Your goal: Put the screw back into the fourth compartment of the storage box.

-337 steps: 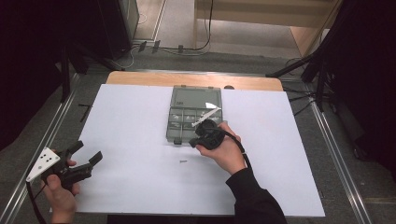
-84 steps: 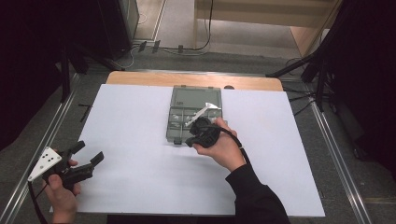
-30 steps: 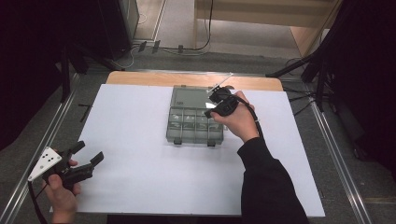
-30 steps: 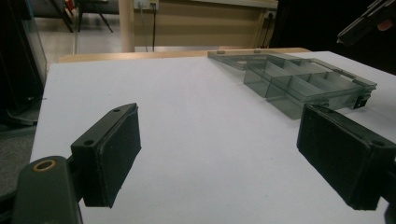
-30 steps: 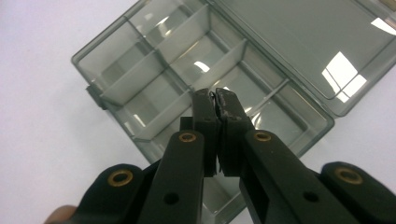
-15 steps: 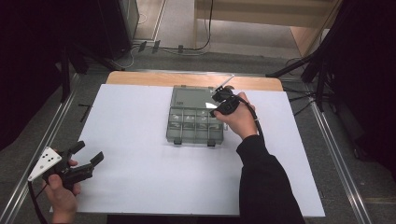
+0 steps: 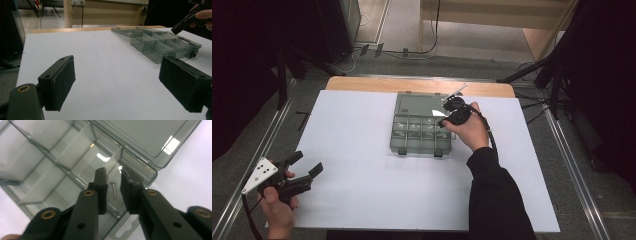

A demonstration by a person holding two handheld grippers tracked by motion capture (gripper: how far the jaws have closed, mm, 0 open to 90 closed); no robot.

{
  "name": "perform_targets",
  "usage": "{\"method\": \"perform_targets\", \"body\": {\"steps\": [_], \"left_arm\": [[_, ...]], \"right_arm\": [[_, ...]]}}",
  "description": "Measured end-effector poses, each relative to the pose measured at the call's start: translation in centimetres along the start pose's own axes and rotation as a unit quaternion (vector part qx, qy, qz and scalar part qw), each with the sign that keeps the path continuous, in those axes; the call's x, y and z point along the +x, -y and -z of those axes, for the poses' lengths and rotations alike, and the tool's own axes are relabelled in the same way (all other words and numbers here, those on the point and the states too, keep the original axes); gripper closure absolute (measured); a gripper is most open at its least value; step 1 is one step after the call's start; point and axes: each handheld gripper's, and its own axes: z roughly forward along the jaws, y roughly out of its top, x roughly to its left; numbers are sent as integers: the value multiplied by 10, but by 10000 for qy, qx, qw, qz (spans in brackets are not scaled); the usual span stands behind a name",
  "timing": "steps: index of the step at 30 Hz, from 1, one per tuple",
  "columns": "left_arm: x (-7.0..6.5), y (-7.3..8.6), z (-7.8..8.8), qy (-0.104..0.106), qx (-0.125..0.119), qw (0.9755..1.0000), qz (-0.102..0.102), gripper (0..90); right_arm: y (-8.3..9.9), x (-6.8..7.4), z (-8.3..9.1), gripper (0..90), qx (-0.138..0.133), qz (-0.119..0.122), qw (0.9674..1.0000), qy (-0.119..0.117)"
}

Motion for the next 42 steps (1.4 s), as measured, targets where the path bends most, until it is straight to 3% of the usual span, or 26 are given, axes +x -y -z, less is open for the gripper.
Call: {"method": "perform_targets", "body": {"steps": [6,10,13,14,23,32,42], "left_arm": [[0,0,0,8,-11,10000,6,138],[0,0,0,-1,-3,10000,3,138],[0,0,0,1,15,10000,-10,138],[-1,0,0,2,16,10000,-16,138],[-1,0,0,4,23,10000,-25,137],[-2,0,0,-5,25,10000,-28,137],[-2,0,-1,-6,33,10000,-36,138]], "right_arm": [[12,1,7,435,-384,-26,9993,-20],[25,-1,14,231,-755,-217,9967,-204],[35,3,18,28,-908,-202,9957,-43],[38,4,19,0,-929,-209,9954,-74],[72,10,39,0,-1694,-214,9853,22],[107,10,53,0,-2074,-373,9775,32],[147,6,61,0,-2456,-367,9687,73]]}}
